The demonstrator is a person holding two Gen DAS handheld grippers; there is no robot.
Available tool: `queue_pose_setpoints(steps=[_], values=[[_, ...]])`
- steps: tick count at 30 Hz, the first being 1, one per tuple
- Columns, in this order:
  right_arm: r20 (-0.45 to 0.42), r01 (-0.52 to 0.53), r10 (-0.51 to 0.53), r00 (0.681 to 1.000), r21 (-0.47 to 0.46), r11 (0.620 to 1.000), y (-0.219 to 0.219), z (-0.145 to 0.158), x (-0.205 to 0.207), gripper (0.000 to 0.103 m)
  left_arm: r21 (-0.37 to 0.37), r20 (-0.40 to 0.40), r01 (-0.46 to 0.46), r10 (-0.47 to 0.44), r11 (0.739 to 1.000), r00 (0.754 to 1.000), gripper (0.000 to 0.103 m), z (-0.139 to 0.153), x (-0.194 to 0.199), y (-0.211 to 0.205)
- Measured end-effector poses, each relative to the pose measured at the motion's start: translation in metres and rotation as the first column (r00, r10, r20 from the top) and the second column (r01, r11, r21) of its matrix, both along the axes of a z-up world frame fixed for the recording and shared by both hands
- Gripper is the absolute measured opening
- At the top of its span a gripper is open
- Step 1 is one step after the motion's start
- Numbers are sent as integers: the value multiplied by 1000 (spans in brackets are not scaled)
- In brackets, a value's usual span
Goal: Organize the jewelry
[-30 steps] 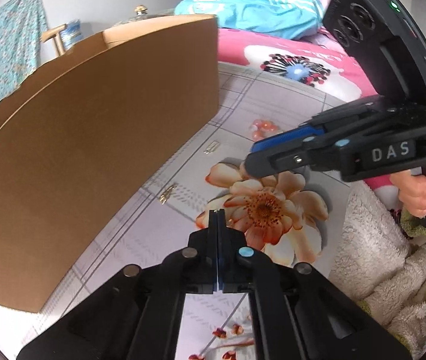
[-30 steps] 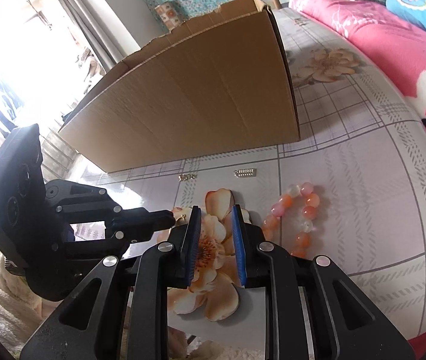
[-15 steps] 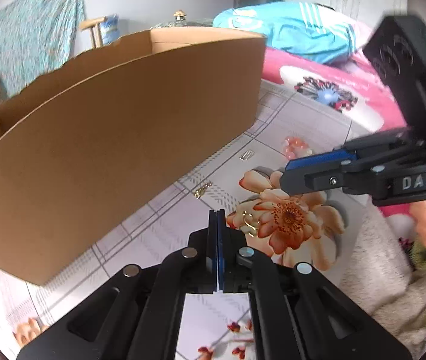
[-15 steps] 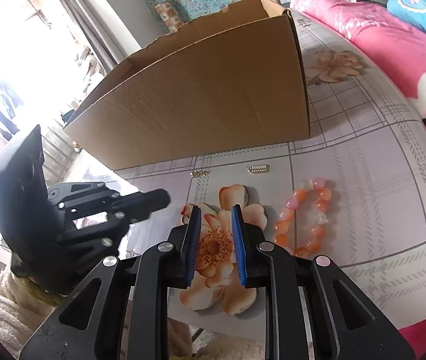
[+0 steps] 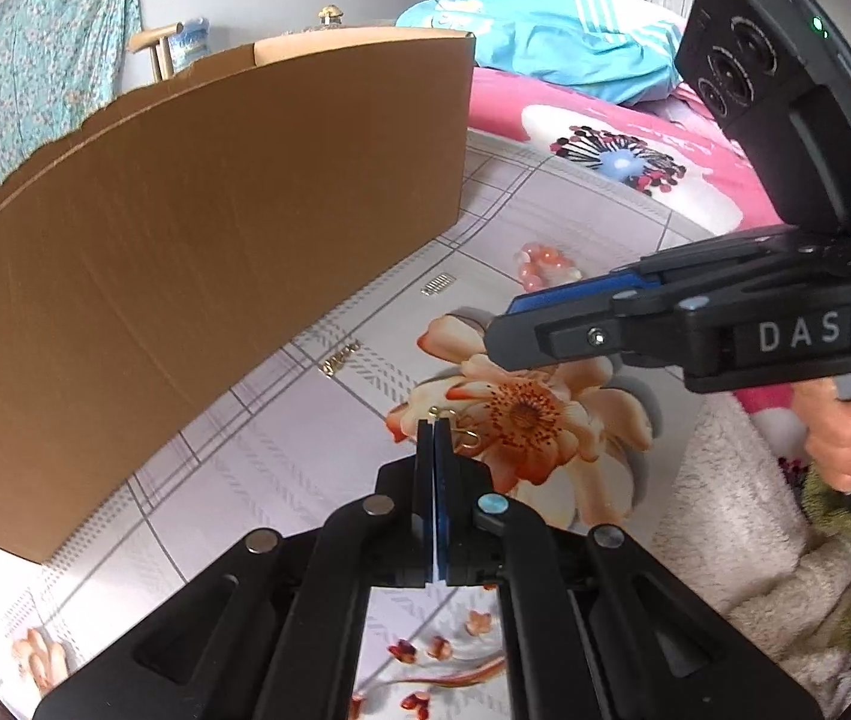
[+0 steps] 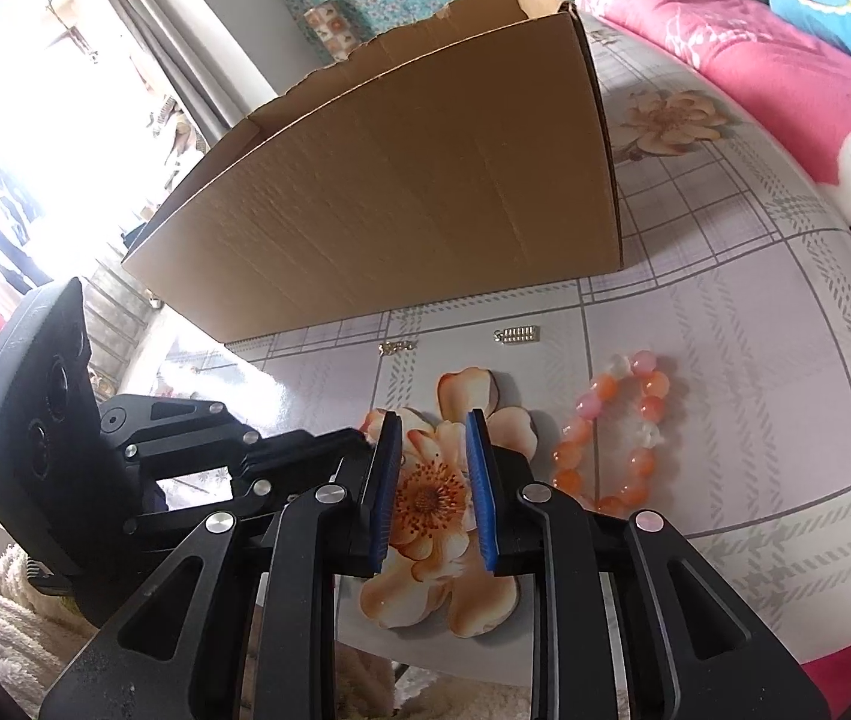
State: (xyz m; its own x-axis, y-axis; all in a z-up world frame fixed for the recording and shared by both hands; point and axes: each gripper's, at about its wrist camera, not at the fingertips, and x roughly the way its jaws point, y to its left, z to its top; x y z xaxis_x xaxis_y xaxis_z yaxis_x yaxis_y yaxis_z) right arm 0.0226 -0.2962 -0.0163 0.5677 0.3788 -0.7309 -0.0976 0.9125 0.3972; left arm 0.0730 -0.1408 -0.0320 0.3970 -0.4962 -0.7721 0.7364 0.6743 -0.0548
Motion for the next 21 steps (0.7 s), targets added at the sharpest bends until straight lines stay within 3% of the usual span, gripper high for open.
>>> queue_pose_setpoints(steps=[5,9,21], values=[[8,3,-3,1000,14,1000,-8,1,-4,22,-35,-11,-3,2,999,1000,2,7,-1,4],[7,0,0,1000,23,1000,-12,0,-6,22,-14,-23,30,-30,999,999,23,6,1,1],[2,7,-7,1000,38,999,-21,-4,-7,22,105,-2,117,-118,988,993,22,7,2,-18]])
